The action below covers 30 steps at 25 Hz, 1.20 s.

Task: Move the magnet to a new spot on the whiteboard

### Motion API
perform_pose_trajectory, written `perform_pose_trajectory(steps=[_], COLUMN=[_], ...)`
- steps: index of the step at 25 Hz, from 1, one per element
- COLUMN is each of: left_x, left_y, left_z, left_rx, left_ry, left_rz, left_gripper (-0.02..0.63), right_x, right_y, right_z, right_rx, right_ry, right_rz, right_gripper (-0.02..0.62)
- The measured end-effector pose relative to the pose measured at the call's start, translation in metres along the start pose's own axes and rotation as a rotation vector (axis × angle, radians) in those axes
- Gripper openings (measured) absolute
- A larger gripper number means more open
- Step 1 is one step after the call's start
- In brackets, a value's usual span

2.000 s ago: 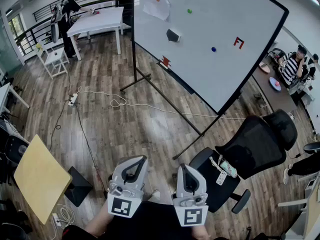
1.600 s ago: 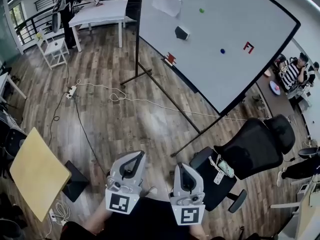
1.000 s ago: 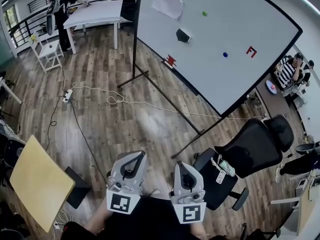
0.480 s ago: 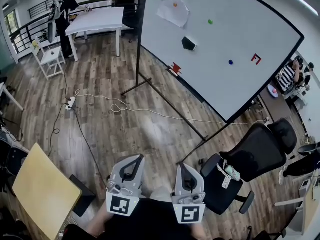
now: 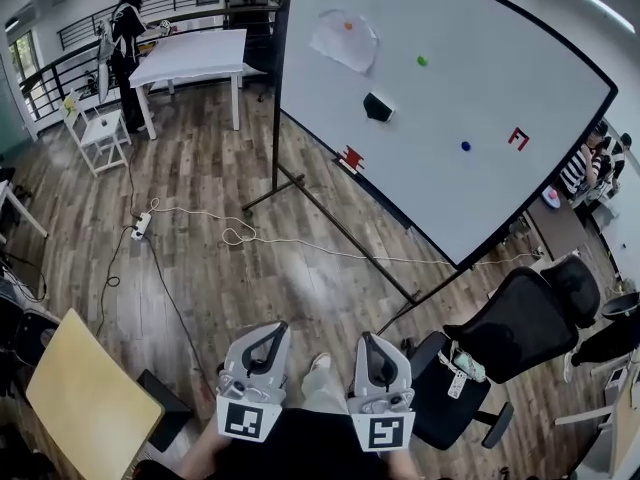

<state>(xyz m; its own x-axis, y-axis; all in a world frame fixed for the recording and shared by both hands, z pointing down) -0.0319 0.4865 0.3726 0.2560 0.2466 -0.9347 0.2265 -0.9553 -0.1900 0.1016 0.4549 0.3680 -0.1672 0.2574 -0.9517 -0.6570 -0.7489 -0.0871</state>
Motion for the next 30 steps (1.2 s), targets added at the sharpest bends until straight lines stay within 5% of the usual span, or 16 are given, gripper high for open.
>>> perform_pose_trajectory(steps=[16, 30], left_x=[-0.045, -0.058], left_y=[0.139, 0.240], left_z=[0.047, 0.037], left_rx=[0.083, 0.158], left_ry=[0.012, 0.064], left_rz=[0.022, 0.042], left_gripper=[0.002, 0.002], right_x=[-0.039, -0.073], right_y=[0.138, 0.202], right_z=[-0.080, -0.171], right_rx=[0.067, 0.114], right_ry=[-0.012, -0.019], right_rz=[-0.021, -0.061], right_gripper=[0.002, 0.002])
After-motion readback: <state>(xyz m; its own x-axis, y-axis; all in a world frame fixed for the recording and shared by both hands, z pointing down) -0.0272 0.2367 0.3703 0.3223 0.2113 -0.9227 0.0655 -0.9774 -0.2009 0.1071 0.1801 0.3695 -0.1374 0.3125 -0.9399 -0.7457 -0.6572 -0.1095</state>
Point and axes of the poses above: the fingertips, and each gripper's own axes: y forward along the fingers, z to its left, x out of its top, the point moved 2 cm from there along -y, backward along the fingers, and after that the axes turned 7 degrees about z, right-handed, at the moved point
